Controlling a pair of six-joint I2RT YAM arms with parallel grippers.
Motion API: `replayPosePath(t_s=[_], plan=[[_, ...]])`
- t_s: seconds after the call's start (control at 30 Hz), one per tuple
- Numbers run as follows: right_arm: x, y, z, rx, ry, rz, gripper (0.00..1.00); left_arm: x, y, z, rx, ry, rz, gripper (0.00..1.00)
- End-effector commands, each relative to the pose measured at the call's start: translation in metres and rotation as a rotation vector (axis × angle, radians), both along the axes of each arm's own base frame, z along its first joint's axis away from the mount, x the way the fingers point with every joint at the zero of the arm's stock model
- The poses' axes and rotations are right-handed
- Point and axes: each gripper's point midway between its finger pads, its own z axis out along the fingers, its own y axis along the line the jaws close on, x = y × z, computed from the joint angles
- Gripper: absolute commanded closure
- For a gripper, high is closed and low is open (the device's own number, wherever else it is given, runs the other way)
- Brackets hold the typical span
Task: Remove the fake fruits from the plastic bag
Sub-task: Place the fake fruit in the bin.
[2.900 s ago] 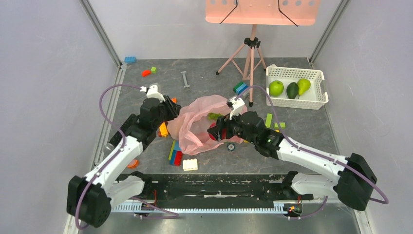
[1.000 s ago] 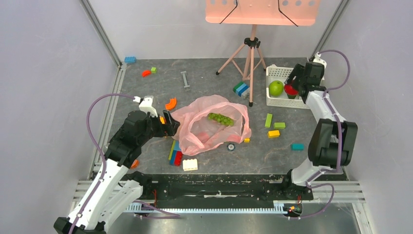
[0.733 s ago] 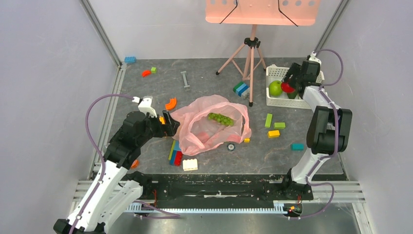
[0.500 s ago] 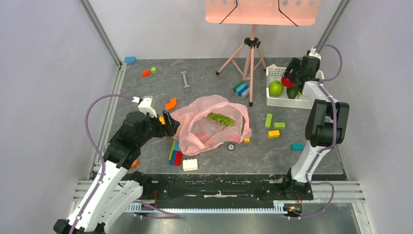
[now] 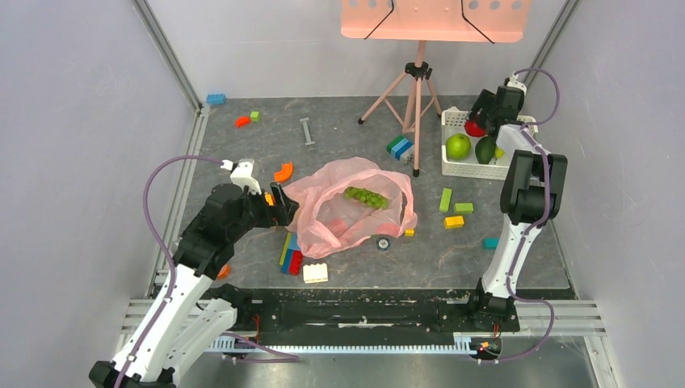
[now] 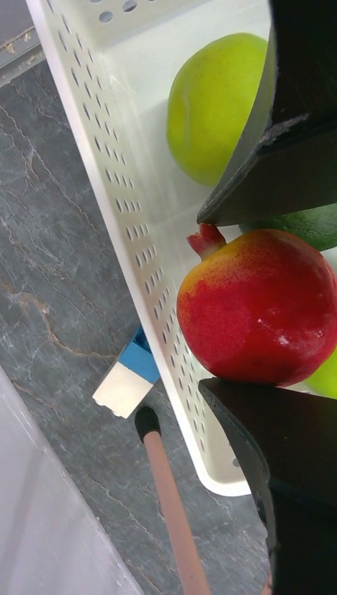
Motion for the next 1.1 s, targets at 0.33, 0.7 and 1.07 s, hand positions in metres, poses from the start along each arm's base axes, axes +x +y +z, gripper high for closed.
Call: replayPosePath(t_s=[0.33,0.7,1.07], plan=[[0.029,-0.008,0.011,-0.041,-0.06,0.017,0.13,0.002,-0.004,0.001,0.014,-0.012,-0.036,0.01],[0.011,-0.008,0.048,-0.074,-0.112,0.017,0.08,0.002,-0.004,-0.001,0.016,-0.005,-0.034,0.01],[-0.089,0.004,0.132,-0.046,-0.296,-0.078,0.09,0.003,-0.002,0.0,0.017,-0.008,-0.021,0.01]])
